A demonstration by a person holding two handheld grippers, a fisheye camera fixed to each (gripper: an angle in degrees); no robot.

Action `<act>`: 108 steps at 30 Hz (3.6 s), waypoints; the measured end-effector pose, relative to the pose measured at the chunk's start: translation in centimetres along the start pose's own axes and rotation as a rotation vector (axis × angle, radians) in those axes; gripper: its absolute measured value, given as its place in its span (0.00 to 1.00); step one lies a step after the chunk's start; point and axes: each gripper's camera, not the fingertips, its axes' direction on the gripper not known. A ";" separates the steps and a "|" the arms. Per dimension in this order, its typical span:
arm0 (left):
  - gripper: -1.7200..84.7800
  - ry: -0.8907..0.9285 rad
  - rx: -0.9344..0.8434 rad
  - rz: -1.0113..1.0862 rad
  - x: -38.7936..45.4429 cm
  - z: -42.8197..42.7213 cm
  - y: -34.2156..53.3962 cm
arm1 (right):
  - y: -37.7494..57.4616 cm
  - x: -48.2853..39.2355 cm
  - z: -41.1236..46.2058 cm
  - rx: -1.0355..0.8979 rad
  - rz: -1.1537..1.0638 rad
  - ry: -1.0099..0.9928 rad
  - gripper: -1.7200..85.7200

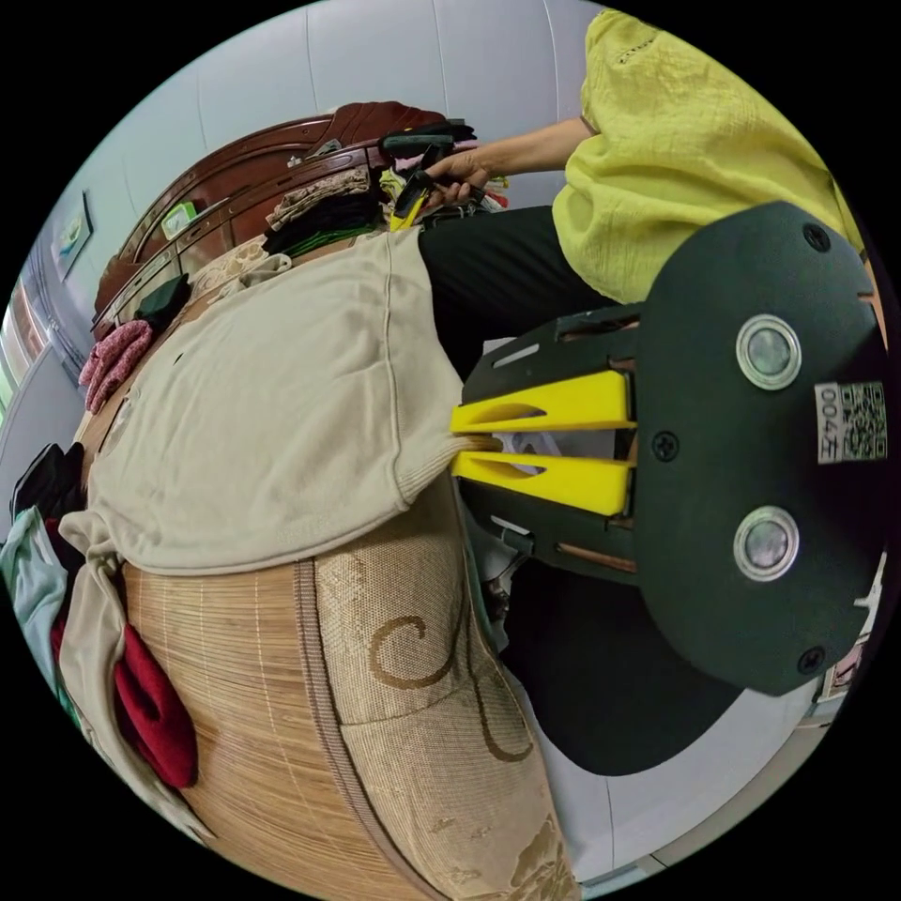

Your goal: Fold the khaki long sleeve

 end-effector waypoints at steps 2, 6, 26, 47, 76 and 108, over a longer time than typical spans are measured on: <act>0.06 -0.011 0.003 0.007 0.2 -0.3 -0.3 | -0.1 -1.1 0.2 -0.011 -0.033 0.035 0.18; 0.06 -0.028 0.009 0.025 0.7 -1.1 -0.9 | -0.2 -3.4 1.0 -0.067 -0.109 0.174 0.14; 0.06 -0.071 0.068 0.091 2.0 -7.3 -5.0 | -0.4 2.1 -5.9 0.025 -0.050 -0.212 0.06; 0.06 -0.126 -0.054 0.228 3.5 -5.6 -2.4 | 4.0 3.7 -3.7 -0.072 -0.095 -0.069 0.06; 0.18 -0.488 0.145 0.405 5.3 3.1 -24.2 | -17.9 -2.2 16.2 0.096 -0.181 0.139 0.13; 0.17 -0.552 0.276 -0.178 -23.8 -10.8 -29.5 | -17.4 3.2 27.9 0.277 -0.134 0.232 0.07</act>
